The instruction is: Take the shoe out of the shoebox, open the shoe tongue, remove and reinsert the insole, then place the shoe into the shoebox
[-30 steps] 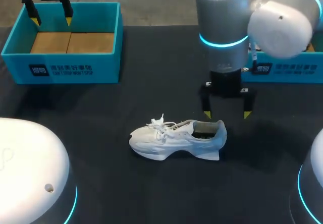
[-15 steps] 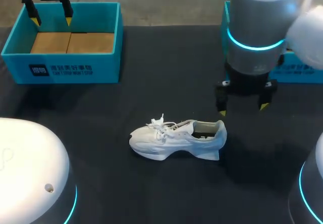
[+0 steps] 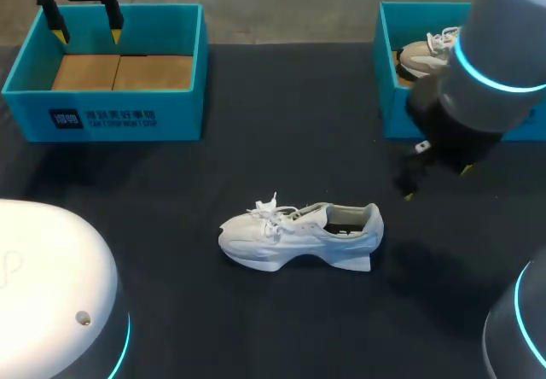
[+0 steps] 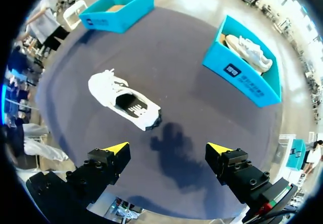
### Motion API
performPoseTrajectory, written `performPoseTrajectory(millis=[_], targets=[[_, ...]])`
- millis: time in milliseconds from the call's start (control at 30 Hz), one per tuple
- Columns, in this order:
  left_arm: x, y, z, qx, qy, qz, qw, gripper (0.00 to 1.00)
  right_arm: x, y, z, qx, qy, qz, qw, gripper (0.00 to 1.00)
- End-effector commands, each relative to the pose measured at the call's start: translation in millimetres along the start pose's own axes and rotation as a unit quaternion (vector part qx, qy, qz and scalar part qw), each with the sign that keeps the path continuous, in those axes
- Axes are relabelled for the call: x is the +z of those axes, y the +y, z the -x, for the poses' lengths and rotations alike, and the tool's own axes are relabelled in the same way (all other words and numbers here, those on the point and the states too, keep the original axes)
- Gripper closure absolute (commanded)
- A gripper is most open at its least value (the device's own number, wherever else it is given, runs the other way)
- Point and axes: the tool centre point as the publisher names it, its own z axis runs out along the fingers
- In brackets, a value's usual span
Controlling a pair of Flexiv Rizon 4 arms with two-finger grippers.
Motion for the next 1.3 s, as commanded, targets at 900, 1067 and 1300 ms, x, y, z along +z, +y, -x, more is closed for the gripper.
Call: performPoseTrajectory(millis=[900, 1067, 1300], targets=[[0.0, 0.1, 0.0, 0.000, 0.000, 0.000, 1.000, 0.00, 45.3, -9.3, 26.1, -0.255, 0.324, 0.169, 0.895, 0.00], [0.0, 0.1, 0.0, 0.000, 0.000, 0.000, 1.000, 0.00, 45.3, -9.3, 26.1, -0.255, 0.324, 0.169, 0.895, 0.00], [0.0, 0.1, 0.0, 0.000, 0.000, 0.000, 1.000, 0.00, 78.1, -14.5, -6.1, -0.319, 0.231, 0.208, 0.895, 0.00]])
